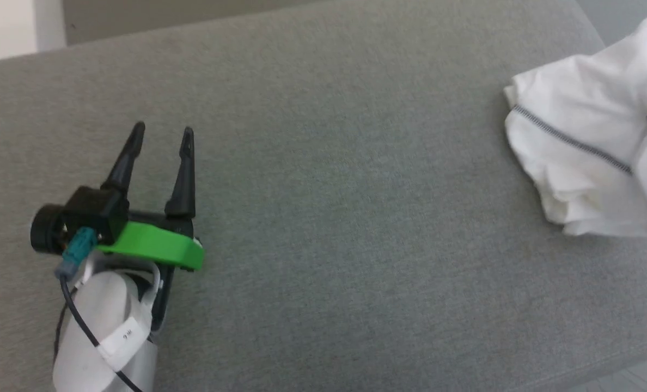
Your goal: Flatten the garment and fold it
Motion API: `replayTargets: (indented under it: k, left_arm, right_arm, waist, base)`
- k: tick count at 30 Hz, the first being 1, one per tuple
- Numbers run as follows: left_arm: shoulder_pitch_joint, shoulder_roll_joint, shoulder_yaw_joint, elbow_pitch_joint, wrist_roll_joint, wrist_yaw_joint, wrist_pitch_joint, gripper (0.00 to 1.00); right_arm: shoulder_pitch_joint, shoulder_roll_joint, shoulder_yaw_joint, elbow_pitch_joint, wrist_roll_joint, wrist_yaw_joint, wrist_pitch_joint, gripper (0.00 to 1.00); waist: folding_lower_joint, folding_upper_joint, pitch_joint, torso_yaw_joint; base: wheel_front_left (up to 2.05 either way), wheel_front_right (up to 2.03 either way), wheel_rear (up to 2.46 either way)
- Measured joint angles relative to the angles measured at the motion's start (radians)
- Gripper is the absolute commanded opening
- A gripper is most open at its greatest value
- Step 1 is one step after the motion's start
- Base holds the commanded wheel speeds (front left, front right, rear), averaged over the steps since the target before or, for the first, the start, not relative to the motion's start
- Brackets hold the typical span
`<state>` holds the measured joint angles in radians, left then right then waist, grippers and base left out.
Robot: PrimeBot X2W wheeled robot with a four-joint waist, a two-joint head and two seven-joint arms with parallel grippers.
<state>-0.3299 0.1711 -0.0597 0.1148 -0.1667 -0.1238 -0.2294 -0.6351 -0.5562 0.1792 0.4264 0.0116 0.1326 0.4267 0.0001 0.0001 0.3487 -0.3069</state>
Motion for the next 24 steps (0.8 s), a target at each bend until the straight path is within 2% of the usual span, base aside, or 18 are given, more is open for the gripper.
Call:
replayTargets:
  k: [8, 11, 13, 14, 20, 24]
  left_arm:
    - [-0.036, 0.038, -0.012, -0.057, 0.009, 0.0, 0.049, 1.0]
    - [-0.036, 0.049, -0.011, -0.069, 0.01, 0.001, 0.06, 1.0]
    - [-0.037, 0.048, -0.014, -0.069, 0.009, 0.001, 0.059, 1.0]
    - [-0.037, 0.044, -0.016, -0.066, 0.007, 0.002, 0.051, 1.0]
    - [-0.018, 0.011, -0.025, -0.005, -0.012, 0.004, 0.013, 1.0]
    - [0.021, -0.016, -0.034, 0.051, -0.041, 0.005, -0.008, 1.0]
  right_arm:
    - [-0.14, -0.002, -0.043, 0.196, -0.035, 0.0, -0.167, 0.0]
    - [-0.188, 0.021, -0.082, 0.271, -0.069, 0.0, -0.201, 0.0]
    - [-0.195, 0.027, -0.09, 0.301, -0.085, 0.0, -0.225, 0.28]
    - [-0.196, 0.033, -0.114, 0.325, -0.095, 0.0, -0.255, 1.0]
    - [-0.182, 0.045, -0.184, 0.333, -0.104, 0.0, -0.36, 1.0]
    - [-0.111, 0.06, -0.195, 0.289, -0.059, 0.0, -0.425, 1.0]
  waist:
    - [0.0001, 0.0, 0.128, -0.035]
    - [0.0001, 0.0, 0.173, -0.036]
    - [0.0002, 0.0, 0.183, -0.029]
    - [0.0002, 0.0, 0.185, -0.019]
    - [0.0001, 0.0, 0.138, -0.002]
    - [0.0, 0.0, 0.075, 0.013]
  base:
    - [0.0, 0.0, 0.0]
    - [0.0, 0.0, 0.0]
    - [0.0, 0.0, 0.0]
    - [0.0, 0.0, 0.0]
    - [0.0, 0.0, 0.0]
    - [0.0, 0.0, 0.0]
